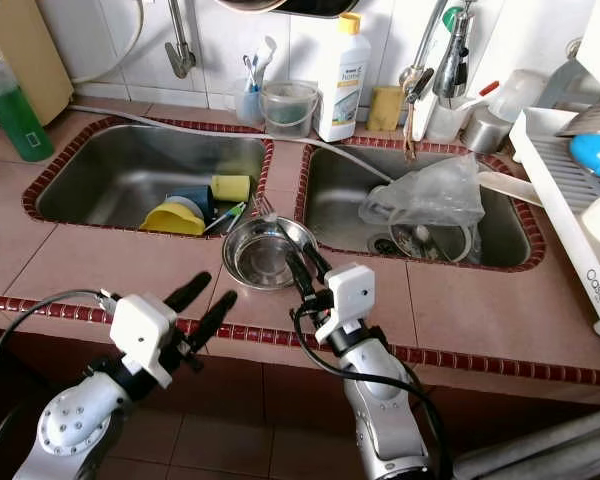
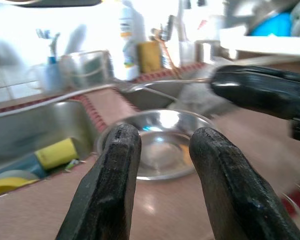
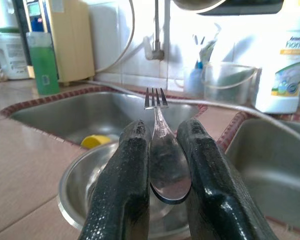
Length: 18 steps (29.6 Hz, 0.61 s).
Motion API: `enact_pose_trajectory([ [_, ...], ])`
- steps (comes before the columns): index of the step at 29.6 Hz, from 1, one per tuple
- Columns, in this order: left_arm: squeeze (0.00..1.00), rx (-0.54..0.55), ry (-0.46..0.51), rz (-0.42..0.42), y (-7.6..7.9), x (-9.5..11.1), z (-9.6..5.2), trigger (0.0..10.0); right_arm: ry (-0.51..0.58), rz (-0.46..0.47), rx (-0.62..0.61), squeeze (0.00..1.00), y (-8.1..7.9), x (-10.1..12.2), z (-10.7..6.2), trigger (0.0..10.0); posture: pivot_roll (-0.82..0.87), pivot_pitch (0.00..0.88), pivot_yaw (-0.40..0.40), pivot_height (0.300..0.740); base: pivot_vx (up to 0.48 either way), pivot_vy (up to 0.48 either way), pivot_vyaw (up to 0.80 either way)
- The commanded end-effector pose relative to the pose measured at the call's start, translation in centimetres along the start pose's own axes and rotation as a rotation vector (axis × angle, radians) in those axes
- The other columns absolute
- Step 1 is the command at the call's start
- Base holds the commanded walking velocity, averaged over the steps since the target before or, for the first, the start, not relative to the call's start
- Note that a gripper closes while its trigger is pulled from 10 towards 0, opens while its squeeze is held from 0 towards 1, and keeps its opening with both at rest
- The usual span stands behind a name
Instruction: Kitchen organization
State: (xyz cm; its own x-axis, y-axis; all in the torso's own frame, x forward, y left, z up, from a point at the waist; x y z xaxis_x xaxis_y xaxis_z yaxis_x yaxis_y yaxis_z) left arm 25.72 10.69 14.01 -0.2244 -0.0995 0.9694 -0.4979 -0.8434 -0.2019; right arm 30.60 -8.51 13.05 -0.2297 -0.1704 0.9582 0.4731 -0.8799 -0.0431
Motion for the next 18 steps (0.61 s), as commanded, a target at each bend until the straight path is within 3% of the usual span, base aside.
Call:
enact_pose_trajectory([
  [1,0.0,0.047,-0.015,-0.014,-1.0,-0.3,0.3,10.0,0.038,-0.011,-0.02,0.0,0.7,1.3,0.6,1.7,0.04,0.048,-0.044,0.74,0.0,0.0,0.0],
  [3,0.0,0.054,-0.016,-0.015,-1.1,-0.3,0.4,10.0,0.04,-0.014,-0.024,0.0,0.8,1.4,0.6,1.7,0.04,0.04,-0.045,0.74,0.0,0.0,0.0],
  [4,0.0,0.092,-0.026,-0.009,-1.9,-0.5,0.9,10.0,0.049,-0.034,-0.037,0.0,1.2,1.8,1.0,10.0,0.03,0.031,-0.047,0.74,0.0,0.0,0.0],
  [10,0.0,0.14,-0.047,0.039,-3.1,-0.9,1.9,10.0,0.073,-0.067,-0.051,0.0,1.8,2.6,1.7,10.0,0.03,0.01,-0.049,0.74,0.0,0.0,0.0],
  [18,0.0,0.171,-0.048,-0.008,-4.0,-1.1,3.2,10.0,0.092,-0.081,-0.042,0.0,1.5,3.1,2.2,10.0,0.02,0.0,-0.047,0.74,0.0,0.042,0.0],
])
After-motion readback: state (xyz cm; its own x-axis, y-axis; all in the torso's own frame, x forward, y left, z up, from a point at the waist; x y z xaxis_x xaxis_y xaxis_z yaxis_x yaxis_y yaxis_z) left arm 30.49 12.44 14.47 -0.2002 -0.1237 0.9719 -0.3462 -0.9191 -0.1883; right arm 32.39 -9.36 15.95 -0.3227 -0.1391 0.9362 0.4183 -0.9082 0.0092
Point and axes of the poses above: a point about 5 cm out from each wrist's last joint towards the gripper, its own z axis pointing out of the wrist towards the gripper, its own x axis along the axis of the wrist's last joint, y = z × x, the point moved 3 cm from there along z, pointing out of the wrist towards the gripper, and after that the axes turned 2 degrees about z, right-handed, at the moved point
